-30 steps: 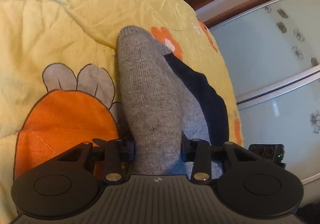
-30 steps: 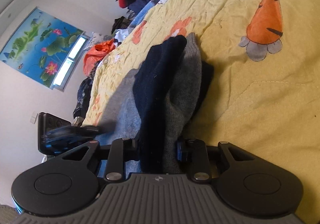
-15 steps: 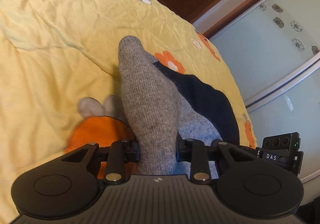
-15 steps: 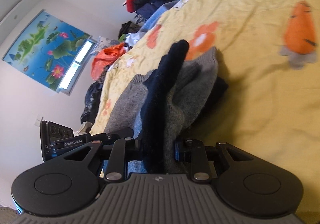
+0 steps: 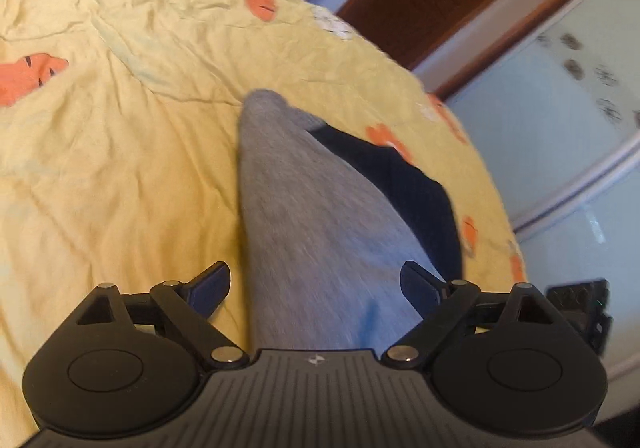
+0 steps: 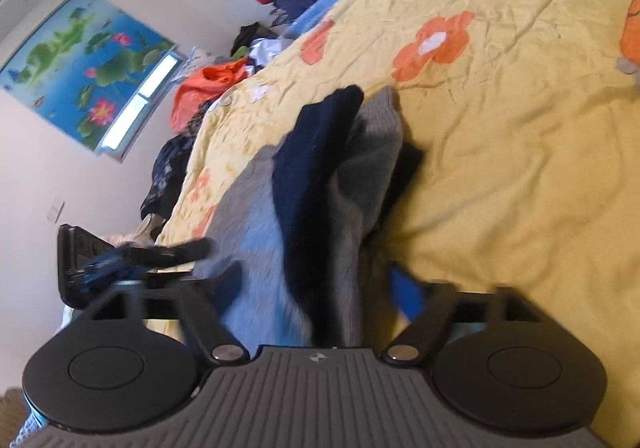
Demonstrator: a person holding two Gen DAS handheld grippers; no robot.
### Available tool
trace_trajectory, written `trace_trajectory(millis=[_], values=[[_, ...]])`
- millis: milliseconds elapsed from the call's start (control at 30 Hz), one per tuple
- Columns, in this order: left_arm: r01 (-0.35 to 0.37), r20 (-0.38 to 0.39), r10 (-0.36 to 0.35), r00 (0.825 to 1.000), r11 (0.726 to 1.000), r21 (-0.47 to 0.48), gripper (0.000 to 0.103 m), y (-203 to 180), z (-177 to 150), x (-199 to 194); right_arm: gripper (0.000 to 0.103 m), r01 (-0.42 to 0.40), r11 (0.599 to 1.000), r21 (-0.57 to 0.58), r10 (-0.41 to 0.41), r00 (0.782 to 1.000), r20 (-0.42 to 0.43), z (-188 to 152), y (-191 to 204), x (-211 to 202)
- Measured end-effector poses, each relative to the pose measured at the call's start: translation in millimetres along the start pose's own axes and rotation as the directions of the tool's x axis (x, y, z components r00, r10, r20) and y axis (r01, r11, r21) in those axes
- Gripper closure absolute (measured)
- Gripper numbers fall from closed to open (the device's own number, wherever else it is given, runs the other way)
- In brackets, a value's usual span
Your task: Fold small clothes
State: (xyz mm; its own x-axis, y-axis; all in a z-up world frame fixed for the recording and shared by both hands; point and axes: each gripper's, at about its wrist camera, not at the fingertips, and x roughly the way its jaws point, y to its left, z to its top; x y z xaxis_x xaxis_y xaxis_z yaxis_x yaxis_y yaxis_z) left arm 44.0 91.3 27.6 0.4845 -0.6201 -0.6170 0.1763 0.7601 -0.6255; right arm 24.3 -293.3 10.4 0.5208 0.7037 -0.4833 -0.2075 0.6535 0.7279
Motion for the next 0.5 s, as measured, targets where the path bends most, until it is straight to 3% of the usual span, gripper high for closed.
trace_trajectory(millis=[67,200,300,333,367,400,433,467,500], values=[[0.022,-0.041,-0.023,0.999,1.0,-0.021,0.01,2,-14,-3,0.013,-0.043,0.999,0.015,0.043,0.999,-0.015,-6,-6,-3],[0.022,-0.02,-0.023,1.0,0.999,-0.03,0.009,8,-30,-1,0.014,-0.064,0.998,0.023,0.065,0.998,-0.005,-8,0,10],[0.018,-0.01,-0.018,1.0,0.999,-0.029,0.009,2,-23,6,0.025,-0.046,0.999,0.016,0.046,0.999,-0.005,-4,9,27],[0.008,-0.01,-0.008,1.0,1.0,-0.01,0.015,-1,-22,10,0.062,-0.011,1.0,0.019,0.011,1.0,-0.016,-4,11,31],[-0.01,-0.018,0.01,1.0,1.0,0.005,0.044,-3,-19,14,0.075,0.013,0.999,0.031,-0.013,1.0,-0.018,-4,11,32],[-0.058,-0.026,0.058,0.998,0.998,0.016,0.055,-6,-17,19,0.075,-0.001,0.999,0.033,0.001,1.0,-0.001,-6,11,29],[-0.066,-0.03,0.067,0.997,0.997,0.025,0.059,-7,-13,20,0.075,-0.016,1.0,0.024,0.015,1.0,0.014,-7,12,26],[-0.04,-0.031,0.041,0.999,0.999,0.028,0.068,-7,-11,21,0.076,-0.019,1.0,0.02,0.018,0.999,0.028,-6,14,22],[-0.033,-0.035,0.034,0.999,0.999,0.027,0.068,-8,-8,24,0.076,-0.023,1.0,0.017,0.023,0.999,0.034,-5,15,19]])
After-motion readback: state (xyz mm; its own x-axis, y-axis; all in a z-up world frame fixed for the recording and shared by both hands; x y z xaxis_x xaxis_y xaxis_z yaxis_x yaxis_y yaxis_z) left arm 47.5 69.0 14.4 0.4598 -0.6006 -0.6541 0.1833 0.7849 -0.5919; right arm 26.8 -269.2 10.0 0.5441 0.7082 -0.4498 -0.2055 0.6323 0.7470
